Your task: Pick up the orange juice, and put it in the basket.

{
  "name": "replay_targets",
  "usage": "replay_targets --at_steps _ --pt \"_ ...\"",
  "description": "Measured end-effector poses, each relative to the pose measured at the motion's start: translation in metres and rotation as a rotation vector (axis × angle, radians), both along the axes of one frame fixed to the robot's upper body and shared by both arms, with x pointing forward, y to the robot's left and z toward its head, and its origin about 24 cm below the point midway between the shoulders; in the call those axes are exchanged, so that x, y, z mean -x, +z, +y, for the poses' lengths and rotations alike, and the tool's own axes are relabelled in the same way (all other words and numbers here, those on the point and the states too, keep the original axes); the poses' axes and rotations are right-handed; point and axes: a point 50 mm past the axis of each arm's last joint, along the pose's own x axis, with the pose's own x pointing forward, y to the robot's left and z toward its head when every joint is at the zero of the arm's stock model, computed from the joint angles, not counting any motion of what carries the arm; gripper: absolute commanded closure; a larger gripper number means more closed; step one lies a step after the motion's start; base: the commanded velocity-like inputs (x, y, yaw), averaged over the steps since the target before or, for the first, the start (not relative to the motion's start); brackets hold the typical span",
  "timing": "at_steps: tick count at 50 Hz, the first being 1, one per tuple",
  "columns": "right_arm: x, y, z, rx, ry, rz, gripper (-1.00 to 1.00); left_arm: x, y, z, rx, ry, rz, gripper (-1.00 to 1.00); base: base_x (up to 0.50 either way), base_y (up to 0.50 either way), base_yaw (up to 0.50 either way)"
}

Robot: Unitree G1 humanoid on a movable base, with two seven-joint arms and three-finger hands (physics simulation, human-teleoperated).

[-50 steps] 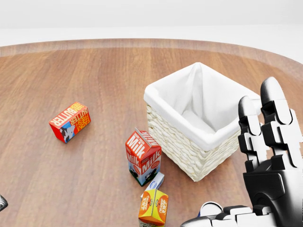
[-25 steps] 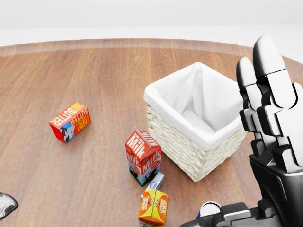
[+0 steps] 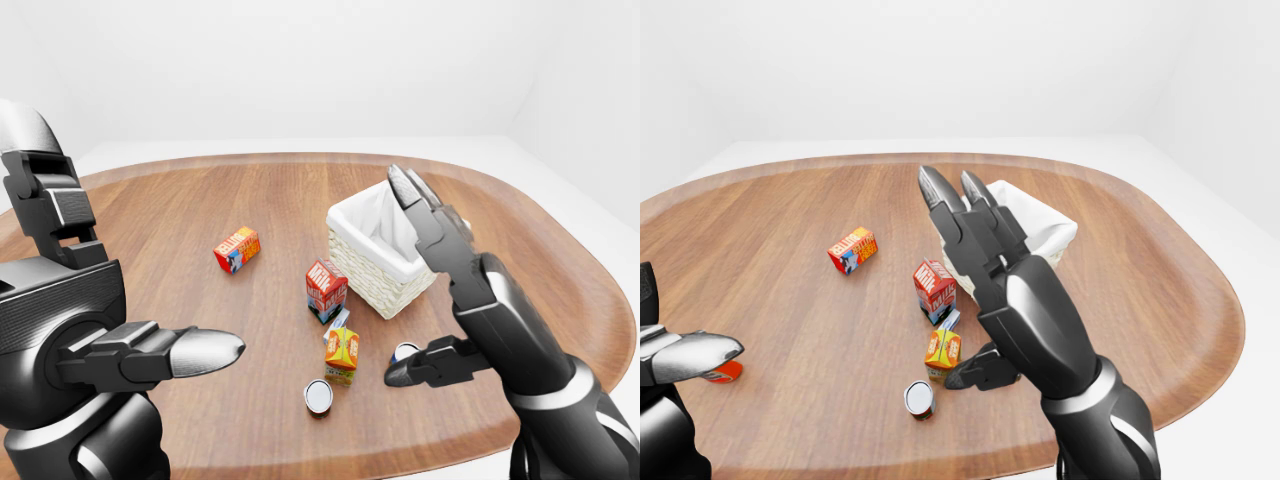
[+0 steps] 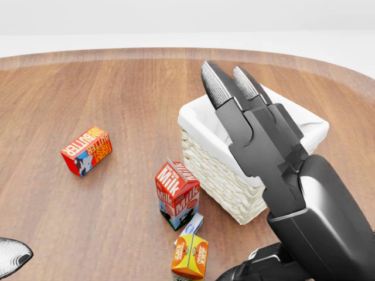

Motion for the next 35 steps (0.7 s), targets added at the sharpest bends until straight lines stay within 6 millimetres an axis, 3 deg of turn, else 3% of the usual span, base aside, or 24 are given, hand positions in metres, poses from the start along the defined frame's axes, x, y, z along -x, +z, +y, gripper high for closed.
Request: replay_targets --at_steps 13,35 --pt "-0.009 -0.002 0.0 0.15 -0.053 0.044 -1.0 0.0 0.0 0.0 0.006 -0.003 0.002 -1.0 0.0 0.0 0.0" --pt "-0.023 -0.014 -0.002 0.192 -0.126 0.117 -1.0 0.0 0.0 0.0 0.01 -0.005 0.003 -1.0 0.0 0.0 0.0"
